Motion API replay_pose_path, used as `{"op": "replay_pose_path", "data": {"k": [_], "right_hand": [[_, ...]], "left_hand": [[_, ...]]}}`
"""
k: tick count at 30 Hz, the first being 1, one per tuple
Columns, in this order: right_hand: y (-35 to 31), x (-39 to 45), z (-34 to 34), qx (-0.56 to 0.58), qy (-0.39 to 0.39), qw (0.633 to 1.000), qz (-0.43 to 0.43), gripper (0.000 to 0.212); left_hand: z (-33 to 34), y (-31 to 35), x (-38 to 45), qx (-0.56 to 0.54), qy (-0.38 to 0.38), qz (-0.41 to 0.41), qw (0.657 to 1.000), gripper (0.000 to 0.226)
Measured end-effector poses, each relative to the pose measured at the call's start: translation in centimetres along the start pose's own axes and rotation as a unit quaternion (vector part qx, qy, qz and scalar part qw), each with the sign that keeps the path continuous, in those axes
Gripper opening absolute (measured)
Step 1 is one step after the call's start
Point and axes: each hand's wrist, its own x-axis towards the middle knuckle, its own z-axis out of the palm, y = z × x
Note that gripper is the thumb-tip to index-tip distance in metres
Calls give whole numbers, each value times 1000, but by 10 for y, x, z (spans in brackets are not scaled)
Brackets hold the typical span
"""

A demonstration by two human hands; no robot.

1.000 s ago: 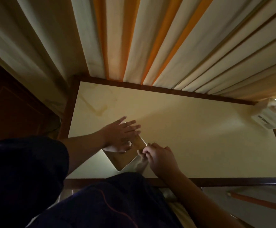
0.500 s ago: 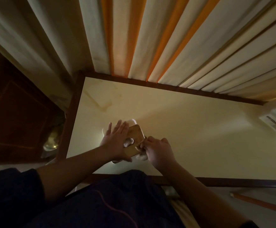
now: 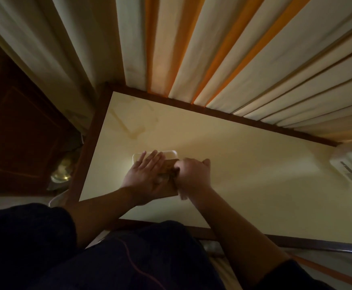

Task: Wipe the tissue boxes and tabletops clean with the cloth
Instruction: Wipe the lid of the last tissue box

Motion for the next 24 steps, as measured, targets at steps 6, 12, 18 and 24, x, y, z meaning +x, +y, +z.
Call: {"op": "replay_pose_path", "data": {"k": [6, 12, 18, 24], "right_hand": [[-3, 27, 1, 26, 30, 999, -18, 27], [7, -25, 46, 35, 93, 995, 20, 16], [12, -66, 44, 55, 34, 998, 8, 8], [5, -52, 18, 4, -59, 998, 6, 20]], "left_hand": [[-3, 2, 0, -18, 22, -7, 1000, 72], [5, 1, 0, 15, 29, -9, 999, 75], [5, 0, 0, 21, 30, -10, 999, 75], [7, -3, 2, 19, 20, 34, 999, 74]]}}
